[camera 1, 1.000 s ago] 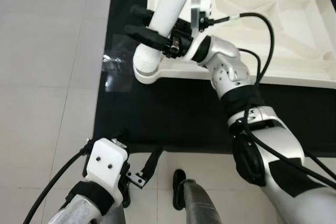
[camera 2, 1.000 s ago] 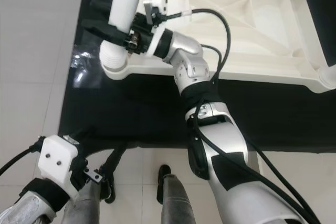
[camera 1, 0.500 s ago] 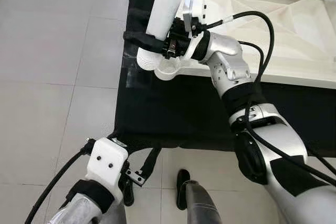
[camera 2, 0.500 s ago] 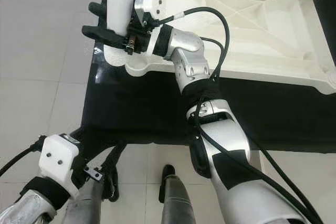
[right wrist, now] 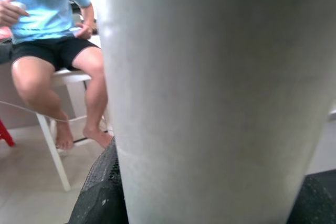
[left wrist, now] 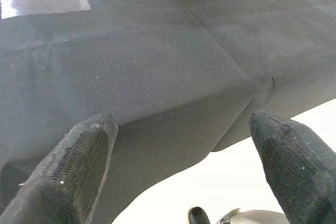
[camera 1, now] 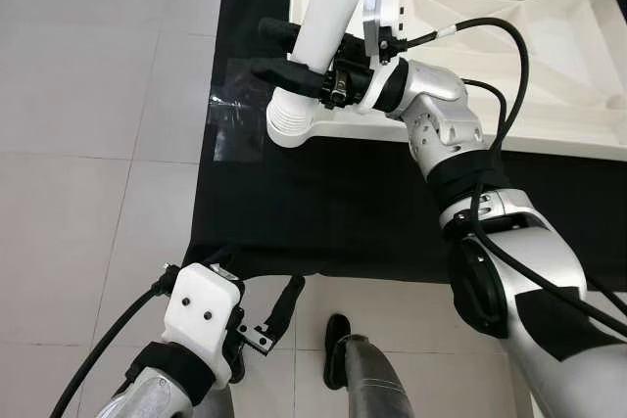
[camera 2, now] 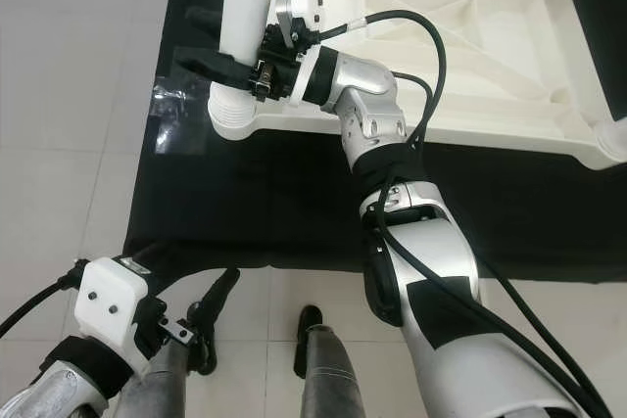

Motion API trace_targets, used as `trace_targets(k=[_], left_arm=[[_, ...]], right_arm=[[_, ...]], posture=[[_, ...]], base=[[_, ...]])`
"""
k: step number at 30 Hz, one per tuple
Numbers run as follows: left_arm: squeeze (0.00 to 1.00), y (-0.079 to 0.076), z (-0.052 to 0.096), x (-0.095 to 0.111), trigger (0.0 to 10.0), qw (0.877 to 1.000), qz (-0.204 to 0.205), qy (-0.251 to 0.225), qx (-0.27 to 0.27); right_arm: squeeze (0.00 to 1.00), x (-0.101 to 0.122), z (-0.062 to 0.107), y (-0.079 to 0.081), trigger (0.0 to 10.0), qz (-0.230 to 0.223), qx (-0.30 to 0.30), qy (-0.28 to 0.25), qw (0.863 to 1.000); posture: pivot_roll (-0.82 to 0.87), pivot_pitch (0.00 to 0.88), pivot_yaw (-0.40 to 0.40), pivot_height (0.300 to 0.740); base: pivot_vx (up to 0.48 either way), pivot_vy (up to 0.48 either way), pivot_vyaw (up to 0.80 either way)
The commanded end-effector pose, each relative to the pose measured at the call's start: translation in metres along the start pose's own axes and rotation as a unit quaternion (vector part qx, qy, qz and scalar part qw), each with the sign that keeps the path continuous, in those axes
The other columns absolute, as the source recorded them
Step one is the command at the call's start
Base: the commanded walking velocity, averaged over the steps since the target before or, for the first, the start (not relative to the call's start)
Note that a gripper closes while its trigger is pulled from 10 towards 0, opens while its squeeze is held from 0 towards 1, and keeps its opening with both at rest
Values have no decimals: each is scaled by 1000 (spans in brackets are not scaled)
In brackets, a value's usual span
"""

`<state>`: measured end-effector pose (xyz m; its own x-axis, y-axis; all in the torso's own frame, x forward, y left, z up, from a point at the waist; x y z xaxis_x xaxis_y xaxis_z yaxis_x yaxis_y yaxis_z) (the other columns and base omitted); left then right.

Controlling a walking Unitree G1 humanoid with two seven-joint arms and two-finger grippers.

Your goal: Building children table

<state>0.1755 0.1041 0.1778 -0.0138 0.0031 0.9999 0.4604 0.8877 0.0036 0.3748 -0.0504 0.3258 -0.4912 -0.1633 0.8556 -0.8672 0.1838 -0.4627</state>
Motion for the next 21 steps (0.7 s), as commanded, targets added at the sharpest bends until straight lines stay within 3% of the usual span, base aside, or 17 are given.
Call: trace_targets(k=[1, 12, 15, 21], left_arm=[[0, -5, 1, -8, 10000, 1000, 13, 14, -10], [0, -5, 2, -7, 10000, 1000, 12, 12, -9], [0, -5, 2, -7, 10000, 1000, 13, 11, -8], [0, -5, 1, -7, 10000, 1000, 13, 9, -7]], right_arm=[[0, -25, 6, 11, 10000, -24, 16, 43, 999], [0, -39, 3, 23, 10000, 9, 67, 102, 993], [0, -43, 3, 29, 10000, 49, 112, 144, 982], [0, -41, 0, 32, 10000, 80, 149, 168, 971]], posture=[[152, 408, -136, 740], [153, 418, -141, 740], [151, 422, -143, 740], [149, 425, -147, 740]], base=[[0, 0, 0], [0, 0, 0], [0, 0, 0], [0, 0, 0]])
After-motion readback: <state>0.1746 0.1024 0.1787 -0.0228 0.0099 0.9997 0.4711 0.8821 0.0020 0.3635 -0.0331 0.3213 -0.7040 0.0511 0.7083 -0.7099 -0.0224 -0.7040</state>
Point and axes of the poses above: a point about 5 cm out from each wrist's last joint towards the gripper, its own z axis pointing back from the gripper into the wrist, its own x axis along the axis of the wrist's last joint, y = z × x, the point moved 2 cm from there along -z, pointing out of the wrist towards the gripper, and after that the axes turned 5 degrees about z, right-handed, at the moved point
